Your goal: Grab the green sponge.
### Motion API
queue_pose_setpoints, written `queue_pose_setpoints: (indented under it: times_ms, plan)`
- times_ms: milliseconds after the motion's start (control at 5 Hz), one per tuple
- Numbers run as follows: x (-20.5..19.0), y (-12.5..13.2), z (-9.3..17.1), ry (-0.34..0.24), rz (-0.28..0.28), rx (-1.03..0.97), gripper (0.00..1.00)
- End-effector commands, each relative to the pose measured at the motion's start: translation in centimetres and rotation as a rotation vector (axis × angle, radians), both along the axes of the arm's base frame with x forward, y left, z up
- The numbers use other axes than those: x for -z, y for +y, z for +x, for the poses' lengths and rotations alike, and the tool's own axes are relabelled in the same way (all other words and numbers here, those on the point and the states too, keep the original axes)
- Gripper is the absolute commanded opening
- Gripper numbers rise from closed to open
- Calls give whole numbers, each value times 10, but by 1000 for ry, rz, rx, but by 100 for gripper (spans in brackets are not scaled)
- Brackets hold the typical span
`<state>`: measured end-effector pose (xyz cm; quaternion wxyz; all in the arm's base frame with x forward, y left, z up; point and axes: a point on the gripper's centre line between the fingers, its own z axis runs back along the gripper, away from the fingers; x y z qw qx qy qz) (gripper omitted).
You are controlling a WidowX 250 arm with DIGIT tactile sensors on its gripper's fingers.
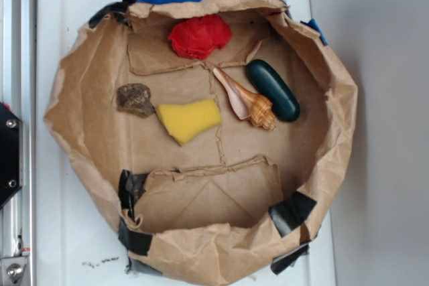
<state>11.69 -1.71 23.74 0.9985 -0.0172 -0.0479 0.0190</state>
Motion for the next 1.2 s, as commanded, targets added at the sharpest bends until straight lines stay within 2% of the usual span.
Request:
queue_pose_setpoints:
  times_ms: [0, 200, 600, 1000]
  plan:
    - [0, 0, 0, 0, 0, 0, 100]
    - [6, -3, 43, 2, -16, -10, 100]
    - [16, 2, 82, -9, -6, -42, 100]
    - [25, -1, 110, -42, -36, -63, 100]
